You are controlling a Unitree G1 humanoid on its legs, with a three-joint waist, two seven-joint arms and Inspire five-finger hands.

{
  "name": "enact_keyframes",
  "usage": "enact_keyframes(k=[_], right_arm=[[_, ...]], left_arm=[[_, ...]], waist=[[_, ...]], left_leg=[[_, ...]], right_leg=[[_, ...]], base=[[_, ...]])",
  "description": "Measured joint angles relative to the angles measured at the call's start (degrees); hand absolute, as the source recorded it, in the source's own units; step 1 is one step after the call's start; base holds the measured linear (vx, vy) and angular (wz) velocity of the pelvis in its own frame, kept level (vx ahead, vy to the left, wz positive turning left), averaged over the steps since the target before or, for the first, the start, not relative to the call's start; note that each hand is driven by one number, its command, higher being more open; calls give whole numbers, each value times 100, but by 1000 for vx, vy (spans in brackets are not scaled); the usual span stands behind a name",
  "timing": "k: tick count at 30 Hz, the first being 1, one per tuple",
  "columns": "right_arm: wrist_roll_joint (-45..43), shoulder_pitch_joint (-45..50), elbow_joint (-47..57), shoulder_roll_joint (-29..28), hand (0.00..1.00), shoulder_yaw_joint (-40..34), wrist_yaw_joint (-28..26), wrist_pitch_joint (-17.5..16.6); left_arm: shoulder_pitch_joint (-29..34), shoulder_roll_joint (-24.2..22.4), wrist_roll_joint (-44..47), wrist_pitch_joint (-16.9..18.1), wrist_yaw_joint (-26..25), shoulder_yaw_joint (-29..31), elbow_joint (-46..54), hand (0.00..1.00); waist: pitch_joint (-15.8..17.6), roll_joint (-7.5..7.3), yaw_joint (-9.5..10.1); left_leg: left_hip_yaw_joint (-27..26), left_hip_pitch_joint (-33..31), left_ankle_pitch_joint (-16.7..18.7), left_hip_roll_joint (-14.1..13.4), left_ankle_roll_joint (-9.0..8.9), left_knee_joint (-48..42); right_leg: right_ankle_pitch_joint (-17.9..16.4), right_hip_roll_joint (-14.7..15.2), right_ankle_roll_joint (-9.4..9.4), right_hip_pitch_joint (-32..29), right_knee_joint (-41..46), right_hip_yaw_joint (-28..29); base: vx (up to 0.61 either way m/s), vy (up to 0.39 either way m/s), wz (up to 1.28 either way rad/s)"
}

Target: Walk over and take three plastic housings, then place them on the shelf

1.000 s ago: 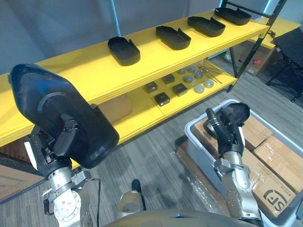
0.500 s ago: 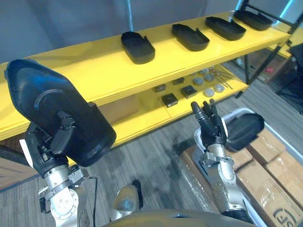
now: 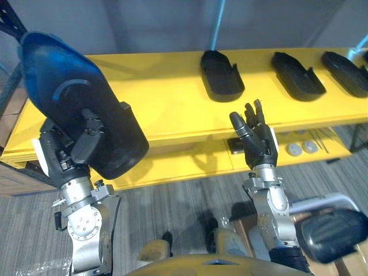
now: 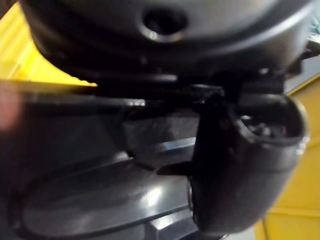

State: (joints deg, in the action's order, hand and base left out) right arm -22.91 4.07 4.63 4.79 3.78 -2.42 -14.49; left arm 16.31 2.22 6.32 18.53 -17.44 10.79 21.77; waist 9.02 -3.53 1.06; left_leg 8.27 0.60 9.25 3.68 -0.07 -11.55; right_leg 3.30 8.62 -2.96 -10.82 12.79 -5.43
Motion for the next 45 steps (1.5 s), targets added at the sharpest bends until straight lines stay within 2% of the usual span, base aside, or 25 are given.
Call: enact_keyframes(k=[1,2,3,5,7,10,12,15,16,17,19,20,21,22,24,27,30,33,34,37,41,45], right_arm=[[2,-44,2,78,100,51,-10,0],[19,-117,27,224,100,150,-14,-1],[24,-132,29,294,100,202,-13,-1],[-7,-133,109,357,100,185,-31,-1],[-76,-122,319,406,100,79,-129,-1],[-235,31,664,399,100,-200,-171,-36],[-235,163,869,398,100,-383,-176,-125],[-234,260,1217,388,100,-676,-174,-234],[-238,254,1283,357,100,-783,-168,-252],[-245,254,1283,324,100,-803,-152,-254],[-282,243,1283,293,100,-834,-91,-269],[-290,246,1284,341,100,-815,-93,-319],[-322,246,1297,410,100,-768,-111,-407],[-330,254,1297,411,100,-737,-111,-445],[-325,256,1299,371,100,-632,-62,-511],[-454,365,1297,271,100,-494,36,-516],[-431,361,1296,119,100,-138,67,-514],[-417,364,1293,134,100,-84,60,-482],[-350,360,1273,171,100,-93,60,-471],[-207,349,1176,251,100,-93,-78,-321],[-227,358,1049,304,100,-116,-196,-214],[-226,358,954,420,100,-106,-356,-140]], left_arm=[[14,-50,3,-6,-26,-35,-29,0],[39,-75,8,-6,-45,-98,-32,0],[40,-74,8,-6,-9,-116,-30,0],[32,-73,16,-1,43,-161,-25,0],[33,-73,26,-2,55,-202,-27,0],[-54,-71,120,-3,162,-262,-105,0],[-81,-74,256,-2,221,-313,-104,0],[-186,-76,256,-1,362,-317,-103,0],[-233,-74,260,-4,437,-316,-103,0],[-238,-70,260,-2,469,-321,-101,0],[-232,-69,261,-1,503,-367,-101,0],[-237,-77,276,3,463,-373,-99,0],[-273,-66,279,2,419,-377,-106,0],[-281,-56,285,2,402,-370,-109,0],[-365,76,378,-50,365,-362,-102,0],[-465,113,434,-470,459,-405,-90,0],[-475,125,466,-767,578,-281,-9,0],[-679,268,575,-1016,713,-259,-29,0],[-913,472,858,-1137,818,-242,-180,0],[-1693,819,1441,-1432,904,-66,-1058,0],[-2097,985,1872,-1745,872,155,-2003,0],[-2514,1128,2163,-1834,714,239,-3105,0]], waist=[[-17,117,64],[-16,321,91],[-46,398,97],[-70,418,67],[-69,420,25],[-58,438,11],[-91,482,3],[-101,501,-115],[-66,467,-163],[-64,464,-164],[-65,491,-137],[-89,581,-144],[-157,814,-168],[-173,872,-173],[-112,740,-307],[-96,676,-321],[-114,640,-301],[-116,618,-333],[-116,618,-334],[-128,593,-415],[-127,559,-525],[-124,550,-597]], left_leg=[[-12,-19,109,-96,-39,-117],[-5,-48,296,-300,-109,-291],[-13,-29,359,-458,-170,-318],[-70,4,412,-634,-255,-292],[-181,-22,418,-722,-266,-343],[-694,-161,411,-772,-276,-1031],[-927,-155,370,-798,-339,-1135],[-1036,-61,142,-662,-351,-705],[-1093,-343,228,-616,-304,-1121],[-1136,-382,340,-656,-224,-1120],[-1178,-437,407,-861,-265,-985],[-1218,-427,428,-1019,-271,-771],[-1370,-419,336,-1175,-412,-597],[-1482,-413,268,-1194,-389,-575],[-1796,-282,140,-926,-310,-461],[-2215,153,-135,-618,-147,85],[-2438,275,-135,-614,-150,229],[-2424,265,-118,-637,-186,277],[-2421,272,-98,-641,-215,277],[-2461,306,-79,-700,-242,282],[-2607,409,-63,-729,-259,319],[-2683,443,-63,-737,-261,324]], right_leg=[[-17,-92,-2,98,-152,-25],[20,-293,31,296,-437,-135],[44,-433,81,443,-631,-239],[36,-589,151,568,-777,-320],[-7,-651,221,613,-813,-382],[-50,-645,258,918,-927,-441],[-57,-604,267,1086,-1010,-524],[-43,-450,256,1094,-1141,-572],[-66,-326,246,1144,-1231,-513],[-74,-285,235,1148,-1200,-486],[-98,-227,202,1151,-1188,-293],[-115,-257,172,1106,-1190,-161],[-105,-313,52,1074,-1227,-9],[-53,-316,7,1087,-1220,98],[46,37,-156,904,-973,139],[105,345,-199,894,-1014,191],[395,316,-372,943,-1346,73],[482,279,-415,1027,-1577,8],[493,238,-411,1050,-1618,-8],[562,166,-347,1100,-1716,-64],[577,119,-329,1100,-1719,-15],[591,97,-320,1086,-1724,67]], base=[[269,-238,11],[222,-178,4],[210,-156,15],[169,-122,14],[131,-64,11],[64,4,14],[26,39,22],[-24,59,29],[-61,77,15],[-118,128,-8],[-131,161,-50],[-107,252,-83],[-75,279,-88],[11,344,-88],[42,250,-55],[60,223,-41],[102,56,-42],[76,-31,-2],[32,-34,-2],[0,-43,-8],[-45,-36,-19],[-67,-33,-12]])
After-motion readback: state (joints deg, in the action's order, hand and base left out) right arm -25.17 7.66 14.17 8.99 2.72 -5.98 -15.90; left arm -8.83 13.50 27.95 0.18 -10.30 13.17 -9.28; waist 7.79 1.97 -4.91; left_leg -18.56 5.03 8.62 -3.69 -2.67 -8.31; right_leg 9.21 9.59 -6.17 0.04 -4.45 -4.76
